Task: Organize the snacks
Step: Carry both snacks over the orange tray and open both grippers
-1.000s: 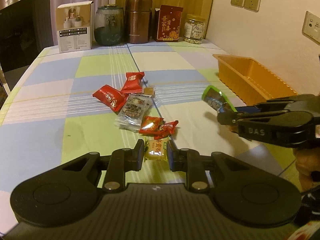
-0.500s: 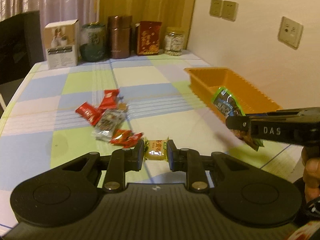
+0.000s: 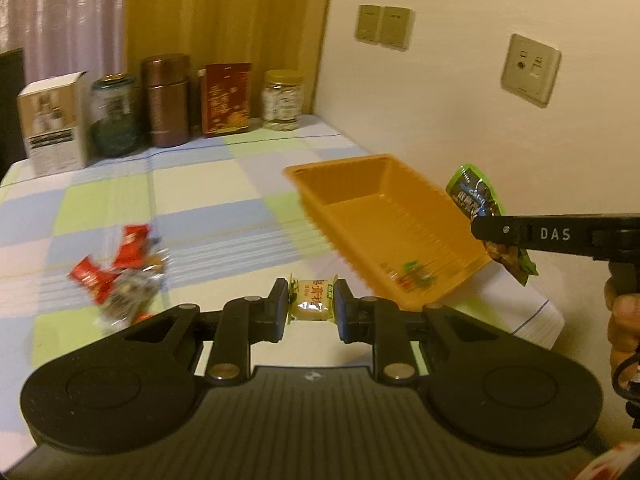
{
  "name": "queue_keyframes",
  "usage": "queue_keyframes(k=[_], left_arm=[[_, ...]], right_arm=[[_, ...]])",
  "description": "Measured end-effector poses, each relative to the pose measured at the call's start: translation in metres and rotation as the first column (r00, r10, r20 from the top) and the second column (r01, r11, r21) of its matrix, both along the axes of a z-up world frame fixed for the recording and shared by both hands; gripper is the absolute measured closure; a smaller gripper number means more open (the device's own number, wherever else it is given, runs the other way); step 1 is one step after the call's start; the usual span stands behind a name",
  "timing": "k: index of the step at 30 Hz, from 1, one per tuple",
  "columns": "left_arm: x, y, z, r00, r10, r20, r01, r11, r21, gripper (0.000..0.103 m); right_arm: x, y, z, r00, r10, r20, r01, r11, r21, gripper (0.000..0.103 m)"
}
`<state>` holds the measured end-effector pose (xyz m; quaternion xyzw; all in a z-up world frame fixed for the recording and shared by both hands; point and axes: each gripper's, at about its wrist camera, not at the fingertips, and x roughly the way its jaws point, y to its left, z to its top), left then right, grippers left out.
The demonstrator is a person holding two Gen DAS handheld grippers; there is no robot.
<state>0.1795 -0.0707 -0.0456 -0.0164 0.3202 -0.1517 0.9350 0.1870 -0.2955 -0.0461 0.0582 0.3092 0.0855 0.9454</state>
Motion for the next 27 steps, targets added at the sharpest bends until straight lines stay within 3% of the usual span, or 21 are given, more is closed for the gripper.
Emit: queue_keyframes(k=[10,13,20,27], left_arm=[[0.056,-0.068,0.000,0.996,-0.086,-0.014,0.085,0.993,-0.083,0.081],[0.070,-0.083,-0.006,0.995,-0.099,-0.024,0.097,0.993,-0.071,0.081],[0.088,-0.100,-0.020,0.992,-0.118,-0.045,0.116,0.992,-0.056,0.081],[0.103,-0.104,-0.034,0.992,-0.105,-0.074,0.098,0.991,-0.088,0.080]], right_arm=[[0.043,-0.049,-0.014,0.997,-0.051,-0.058,0.053,0.998,0.040,0.079],[0.053,-0.055,-0.018,0.996,-0.056,-0.070,0.060,0.997,0.051,0.079],[0.071,-0.062,-0.027,0.994,-0.062,-0.094,0.068,0.996,0.061,0.079],[0.079,-0.064,-0.032,0.992,-0.069,-0.107,0.076,0.995,0.060,0.079]])
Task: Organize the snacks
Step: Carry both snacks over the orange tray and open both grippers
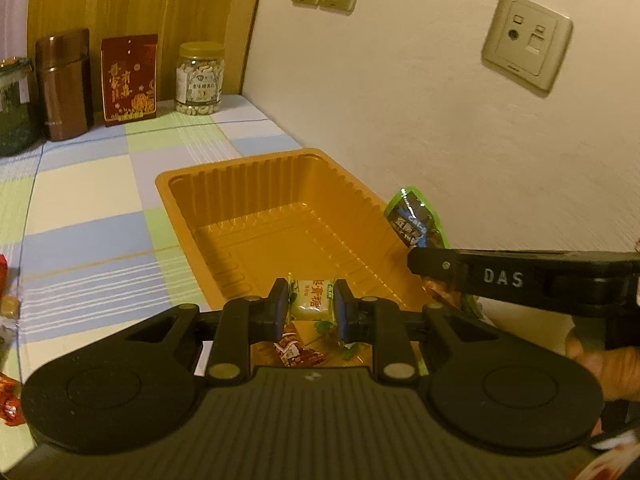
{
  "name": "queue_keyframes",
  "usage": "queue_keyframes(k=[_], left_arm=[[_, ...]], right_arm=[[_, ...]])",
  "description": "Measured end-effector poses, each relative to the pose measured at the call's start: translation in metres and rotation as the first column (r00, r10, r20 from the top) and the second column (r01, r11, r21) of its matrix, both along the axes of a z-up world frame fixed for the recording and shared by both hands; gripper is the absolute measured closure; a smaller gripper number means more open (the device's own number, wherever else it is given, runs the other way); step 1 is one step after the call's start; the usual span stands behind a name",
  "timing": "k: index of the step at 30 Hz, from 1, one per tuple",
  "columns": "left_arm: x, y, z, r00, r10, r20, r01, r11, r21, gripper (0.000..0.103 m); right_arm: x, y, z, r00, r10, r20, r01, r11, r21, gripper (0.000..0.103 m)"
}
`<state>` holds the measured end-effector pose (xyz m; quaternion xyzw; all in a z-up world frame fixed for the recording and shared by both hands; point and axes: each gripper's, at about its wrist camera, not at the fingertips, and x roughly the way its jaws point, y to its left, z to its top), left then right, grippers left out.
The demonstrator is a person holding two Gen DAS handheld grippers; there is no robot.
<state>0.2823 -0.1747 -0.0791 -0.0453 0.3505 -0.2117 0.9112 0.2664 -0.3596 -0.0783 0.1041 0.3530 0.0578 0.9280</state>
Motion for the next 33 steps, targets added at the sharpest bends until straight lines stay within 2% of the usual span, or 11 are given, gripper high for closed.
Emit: queue_keyframes(k=[4,9,20,33], left_arm=[[0.007,-0.001,-0.007,1.000,0.024,-0.011,-0.024,1.000,-0.005,0.071],[0.000,0.009,-0.003,0.999,0.032,0.005,-0.032,0.999,0.008,0.071],[-0.025,0.055,0.005,0.992,0.126,0.009,-0.126,0.992,-0.012,0.070],[-0.037,0.068,-0.001,0.990,0.141,0.003,-0.141,0.990,-0.012,0.069]], right_arm=[[0.003,-0.001,-0.003,1.000,-0.008,-0.007,0.008,1.000,0.001,0.079],[0.003,-0.004,-0.005,1.000,-0.013,-0.008,0.014,1.000,0.008,0.079],[0.003,0.002,-0.001,1.000,0.006,-0.007,-0.006,0.999,0.033,0.079],[0.014,0.018,-0.007,0.999,0.026,-0.021,-0.025,0.998,0.059,0.079]])
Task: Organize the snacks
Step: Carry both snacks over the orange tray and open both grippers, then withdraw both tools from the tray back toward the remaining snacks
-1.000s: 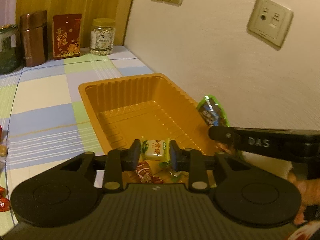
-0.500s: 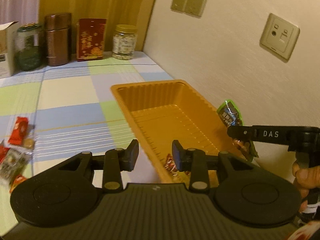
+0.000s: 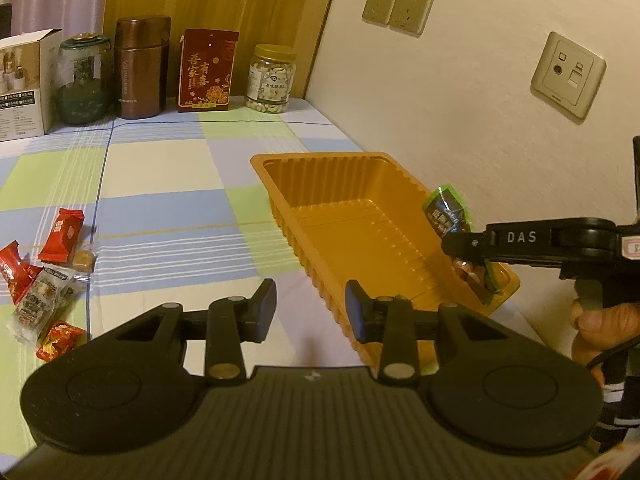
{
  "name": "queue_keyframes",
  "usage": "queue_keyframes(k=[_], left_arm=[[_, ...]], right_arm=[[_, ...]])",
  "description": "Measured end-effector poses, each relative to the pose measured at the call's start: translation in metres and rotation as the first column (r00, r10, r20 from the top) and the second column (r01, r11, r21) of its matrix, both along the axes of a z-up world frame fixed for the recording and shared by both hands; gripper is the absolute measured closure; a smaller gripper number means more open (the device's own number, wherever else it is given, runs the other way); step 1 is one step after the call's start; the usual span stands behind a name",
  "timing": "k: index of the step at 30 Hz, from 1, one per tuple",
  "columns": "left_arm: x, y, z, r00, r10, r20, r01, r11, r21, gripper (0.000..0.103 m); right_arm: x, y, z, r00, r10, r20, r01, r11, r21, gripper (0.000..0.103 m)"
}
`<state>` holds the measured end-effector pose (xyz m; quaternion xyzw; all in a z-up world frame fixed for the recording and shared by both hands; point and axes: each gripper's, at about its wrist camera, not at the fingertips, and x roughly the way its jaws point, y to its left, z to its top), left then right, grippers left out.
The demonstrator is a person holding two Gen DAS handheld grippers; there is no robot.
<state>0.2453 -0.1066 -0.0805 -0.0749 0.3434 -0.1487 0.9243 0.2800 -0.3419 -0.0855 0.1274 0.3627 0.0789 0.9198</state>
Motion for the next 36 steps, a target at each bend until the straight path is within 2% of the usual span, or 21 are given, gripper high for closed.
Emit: queue_keyframes(k=[2,4,6,7,11,15,26,36], left_arm=[[-0.001,0.002,0.000,1.000,0.006,0.000,-0.006,1.000,0.001,0.068],[-0.004,0.004,0.000,1.000,0.010,0.000,-0.010,1.000,0.004,0.067],[-0.007,0.007,0.000,1.000,0.018,-0.002,-0.018,1.000,0.004,0.064],[-0.008,0.009,0.000,1.000,0.022,-0.003,-0.022,1.000,0.005,0.064],[-0.018,0.015,0.002,0.999,0.038,-0.004,-0.038,0.999,0.011,0.060],[-0.033,0.023,0.007,0.999,0.051,0.001,-0.051,0.999,0.006,0.051],[-0.080,0.052,0.027,0.995,0.099,0.004,-0.099,0.995,0.021,0.047],[-0.123,0.083,0.043,0.990,0.136,0.024,-0.137,0.988,0.070,0.040]], right_arm=[[0.000,-0.001,0.000,1.000,0.004,0.015,-0.004,1.000,0.020,0.079],[0.000,-0.002,0.000,1.000,0.008,0.018,-0.008,0.999,0.040,0.074],[-0.003,-0.005,0.002,1.000,-0.010,0.029,0.008,0.999,0.050,0.048],[-0.005,-0.006,0.004,0.999,-0.018,0.036,0.016,0.998,0.054,0.047],[-0.017,-0.007,0.009,0.999,-0.026,0.033,0.024,0.998,0.059,0.047],[-0.032,-0.003,0.016,0.999,-0.025,0.031,0.023,0.998,0.056,0.047],[-0.082,0.035,0.034,0.999,0.031,0.035,-0.031,0.999,0.023,0.047],[-0.114,0.065,0.050,0.998,0.041,0.046,-0.043,0.998,0.053,0.047]])
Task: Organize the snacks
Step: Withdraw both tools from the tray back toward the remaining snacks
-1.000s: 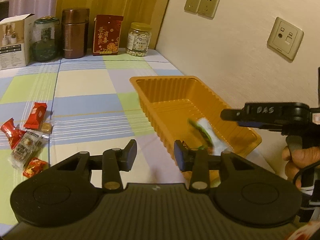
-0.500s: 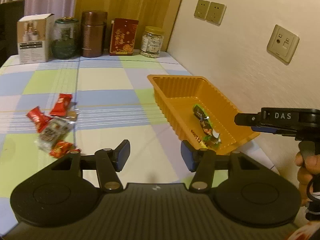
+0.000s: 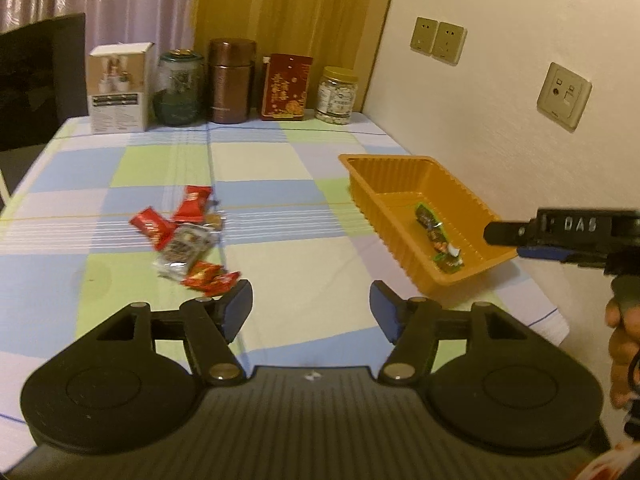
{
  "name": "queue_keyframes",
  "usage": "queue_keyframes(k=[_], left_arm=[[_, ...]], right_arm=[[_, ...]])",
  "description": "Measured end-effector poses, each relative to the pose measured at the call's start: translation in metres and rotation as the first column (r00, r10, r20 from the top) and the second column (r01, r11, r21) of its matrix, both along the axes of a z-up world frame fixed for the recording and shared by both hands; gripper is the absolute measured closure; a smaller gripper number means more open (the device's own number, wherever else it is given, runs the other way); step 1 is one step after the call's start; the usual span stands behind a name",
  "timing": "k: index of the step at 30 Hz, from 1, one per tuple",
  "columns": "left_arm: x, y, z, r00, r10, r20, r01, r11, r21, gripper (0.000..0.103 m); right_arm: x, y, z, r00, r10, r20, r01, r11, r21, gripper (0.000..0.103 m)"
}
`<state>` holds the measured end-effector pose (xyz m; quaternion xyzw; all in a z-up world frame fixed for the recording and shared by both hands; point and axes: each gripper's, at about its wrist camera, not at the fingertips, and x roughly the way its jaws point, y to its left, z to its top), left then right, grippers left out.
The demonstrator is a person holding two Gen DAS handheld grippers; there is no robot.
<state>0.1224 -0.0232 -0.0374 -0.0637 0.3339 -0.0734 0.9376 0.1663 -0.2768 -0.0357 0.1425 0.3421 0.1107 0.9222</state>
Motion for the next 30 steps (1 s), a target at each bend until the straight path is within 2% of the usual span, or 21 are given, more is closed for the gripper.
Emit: queue_keyframes(k=[7,16,23,30], left_arm=[[-0.025,0.029,0.003,0.998,0.055,-0.001,-0.055,0.998,0.016,0.039],[-0.031,0.063,0.001,0.994,0.107,0.000,-0.106,0.994,0.039,0.039],[-0.020,0.083,-0.005,0.993,0.116,-0.001,-0.116,0.991,0.063,0.039],[0.005,0.102,-0.029,0.995,0.090,-0.029,-0.087,0.991,0.102,0.039]], right_arm=[[-0.016,0.024,0.003,0.999,0.045,0.002,-0.045,0.999,0.016,0.047],[-0.023,0.053,-0.011,0.995,0.096,-0.017,-0.096,0.995,0.011,0.047],[-0.016,0.080,-0.025,0.986,0.164,-0.013,-0.164,0.986,-0.013,0.047],[0.007,0.115,-0.053,0.966,0.258,-0.020,-0.259,0.964,-0.056,0.047]])
